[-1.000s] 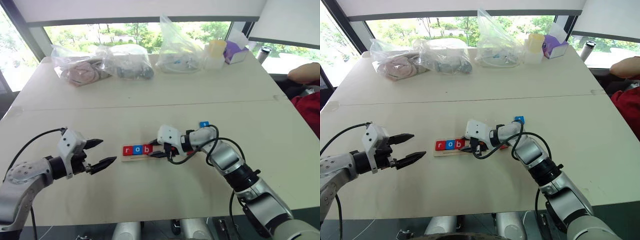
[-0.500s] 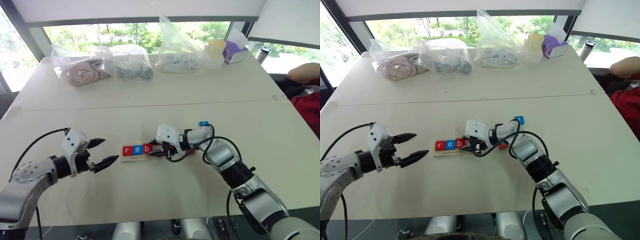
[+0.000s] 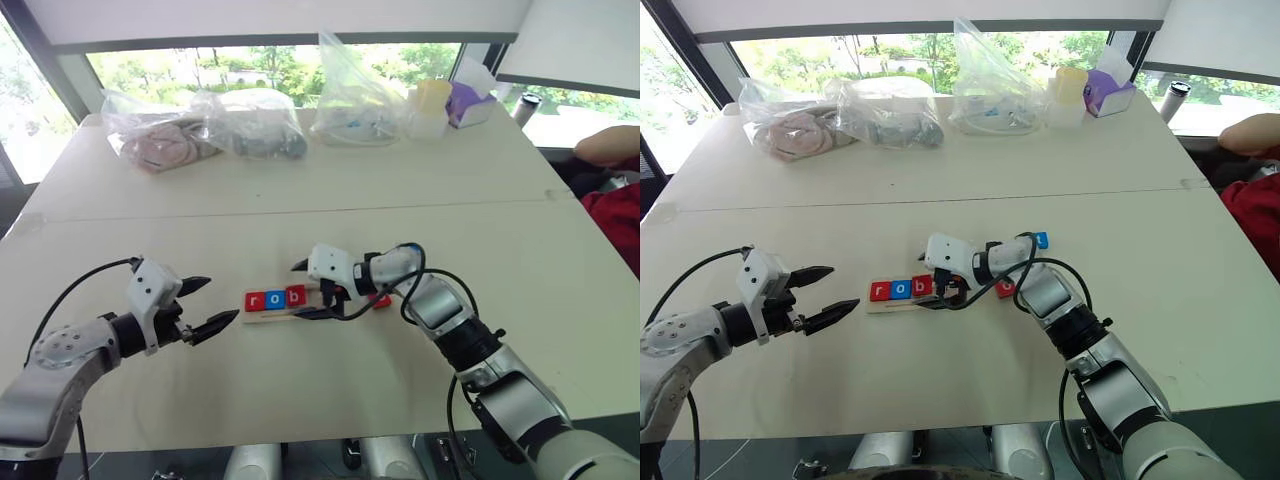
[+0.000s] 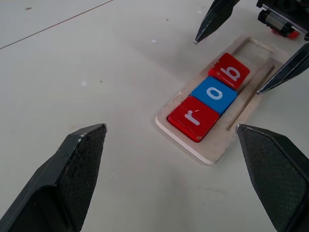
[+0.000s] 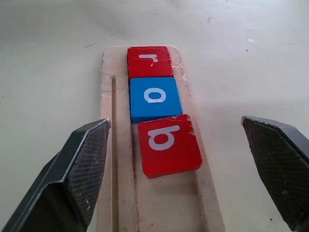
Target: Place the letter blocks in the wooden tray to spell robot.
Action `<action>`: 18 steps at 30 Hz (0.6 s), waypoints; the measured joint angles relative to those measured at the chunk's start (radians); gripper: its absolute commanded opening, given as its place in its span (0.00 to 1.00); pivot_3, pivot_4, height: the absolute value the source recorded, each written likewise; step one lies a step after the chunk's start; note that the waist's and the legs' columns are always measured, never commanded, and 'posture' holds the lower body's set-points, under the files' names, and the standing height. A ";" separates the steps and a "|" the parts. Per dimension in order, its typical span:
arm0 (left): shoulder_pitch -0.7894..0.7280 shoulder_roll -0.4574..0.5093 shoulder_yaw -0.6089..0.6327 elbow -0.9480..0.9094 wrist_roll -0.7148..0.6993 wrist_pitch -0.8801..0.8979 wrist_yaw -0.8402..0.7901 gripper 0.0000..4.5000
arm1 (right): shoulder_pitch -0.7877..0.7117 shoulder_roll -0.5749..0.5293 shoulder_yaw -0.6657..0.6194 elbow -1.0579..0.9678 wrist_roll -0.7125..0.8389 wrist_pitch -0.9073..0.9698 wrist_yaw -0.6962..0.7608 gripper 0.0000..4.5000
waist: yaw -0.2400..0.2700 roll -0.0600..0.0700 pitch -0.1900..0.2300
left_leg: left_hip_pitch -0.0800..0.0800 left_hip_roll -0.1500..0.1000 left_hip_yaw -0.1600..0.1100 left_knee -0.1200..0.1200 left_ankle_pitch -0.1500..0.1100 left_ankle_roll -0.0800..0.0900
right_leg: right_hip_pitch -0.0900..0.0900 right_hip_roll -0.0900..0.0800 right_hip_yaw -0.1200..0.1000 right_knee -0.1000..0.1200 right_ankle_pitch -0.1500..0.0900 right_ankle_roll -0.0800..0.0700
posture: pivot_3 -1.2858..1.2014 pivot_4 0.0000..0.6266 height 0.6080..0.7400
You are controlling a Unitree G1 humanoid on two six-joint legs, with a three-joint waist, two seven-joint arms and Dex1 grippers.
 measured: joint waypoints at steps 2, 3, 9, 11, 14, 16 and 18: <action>0.000 -0.003 -0.002 0.001 0.004 -0.005 0.003 1.00 | 0.004 0.000 0.000 -0.007 0.014 0.021 0.018 0.99 | 0.000 0.000 0.000 | 0.000 0.000 0.000 0.000 0.000 0.000 | 0.000 0.000 0.000 0.000 0.000 0.000 | 0.52 0.24 1.00; -0.001 -0.005 -0.003 0.001 0.006 -0.009 0.006 1.00 | 0.008 0.000 0.000 -0.012 0.022 0.031 0.026 0.99 | 0.000 0.000 0.000 | 0.000 0.000 0.000 0.000 0.000 0.000 | 0.000 0.000 0.000 0.000 0.000 0.000 | 0.52 0.24 1.00; -0.002 -0.010 -0.004 0.009 0.021 -0.018 0.012 1.00 | 0.051 0.000 0.005 -0.044 0.039 0.081 0.054 0.99 | 0.000 0.000 0.000 | 0.000 0.000 0.000 0.000 0.000 0.000 | 0.000 0.000 0.000 0.000 0.000 0.000 | 0.52 0.24 1.00; -0.002 -0.012 -0.004 0.011 0.024 -0.018 0.013 1.00 | 0.056 0.000 0.006 -0.046 0.039 0.085 0.055 0.99 | 0.000 0.000 0.000 | 0.000 0.000 0.000 0.000 0.000 0.000 | 0.000 0.000 0.000 0.000 0.000 0.000 | 0.52 0.24 1.00; -0.003 -0.017 -0.005 0.011 0.027 -0.019 0.017 1.00 | 0.057 0.007 0.006 -0.068 0.041 0.106 0.056 0.99 | 0.000 0.000 0.000 | 0.000 0.000 0.000 0.000 0.000 0.000 | 0.000 0.000 0.000 0.000 0.000 0.000 | 0.52 0.24 1.00; -0.007 -0.020 -0.006 0.011 0.030 -0.020 0.019 1.00 | 0.057 0.014 0.006 -0.072 0.041 0.106 0.053 0.99 | -0.001 0.000 0.000 | 0.000 0.000 0.000 0.000 0.000 0.000 | 0.000 0.000 0.000 0.000 0.000 0.000 | 0.52 0.24 1.00; -0.011 -0.022 -0.006 0.011 0.032 -0.020 0.021 1.00 | 0.057 0.025 0.003 -0.072 0.040 0.104 0.034 0.99 | 0.000 0.000 0.000 | 0.000 0.000 0.000 0.000 0.000 0.000 | 0.000 0.000 0.000 0.000 0.000 0.000 | 0.52 0.24 1.00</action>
